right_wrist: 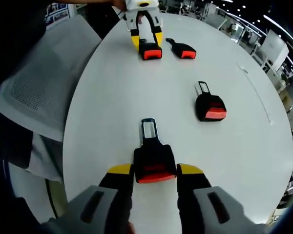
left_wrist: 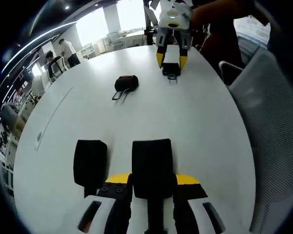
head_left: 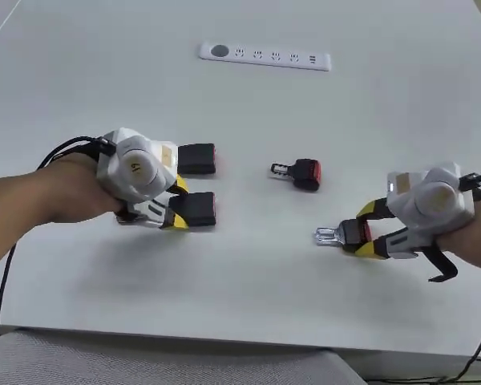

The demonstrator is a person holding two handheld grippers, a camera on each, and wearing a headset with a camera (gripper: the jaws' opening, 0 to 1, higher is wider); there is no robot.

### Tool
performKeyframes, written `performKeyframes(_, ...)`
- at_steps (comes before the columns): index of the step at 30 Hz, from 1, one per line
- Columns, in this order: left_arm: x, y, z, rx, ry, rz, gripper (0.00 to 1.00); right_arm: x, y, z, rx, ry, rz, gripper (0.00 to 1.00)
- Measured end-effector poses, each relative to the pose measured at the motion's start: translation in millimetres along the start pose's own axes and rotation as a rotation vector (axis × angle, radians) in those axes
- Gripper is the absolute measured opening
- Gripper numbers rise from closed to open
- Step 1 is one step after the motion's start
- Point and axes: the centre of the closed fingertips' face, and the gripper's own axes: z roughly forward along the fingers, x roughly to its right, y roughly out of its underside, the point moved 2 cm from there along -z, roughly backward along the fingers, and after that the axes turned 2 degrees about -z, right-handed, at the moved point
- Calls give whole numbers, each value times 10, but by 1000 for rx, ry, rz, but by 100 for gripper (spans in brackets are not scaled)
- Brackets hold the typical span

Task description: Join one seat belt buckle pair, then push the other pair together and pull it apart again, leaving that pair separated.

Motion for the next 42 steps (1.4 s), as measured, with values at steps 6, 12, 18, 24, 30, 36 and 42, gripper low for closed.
performKeyframes(6,22,-5,9,-4,3,63,33,26,4,17,-3,-14,-47,35)
performKeyframes(12,50,1,20,-56,8,149,33,43,2,29,-28,-23,-56,34)
performKeyframes(18,56,4,15,-59,9,141,33,41,10,28,-24,-19,-44,33)
performKeyframes(24,56,9,17,-58,14,134,32,58,-50,43,-22,11,-31,34)
performKeyframes(30,57,13,15,-55,11,124,32,41,-181,105,-1,19,-12,34)
performKeyframes(36,48,19,15,-49,13,104,33,46,-382,195,31,30,0,34)
performKeyframes(42,47,19,14,-53,16,98,33,74,-572,309,78,37,2,34)
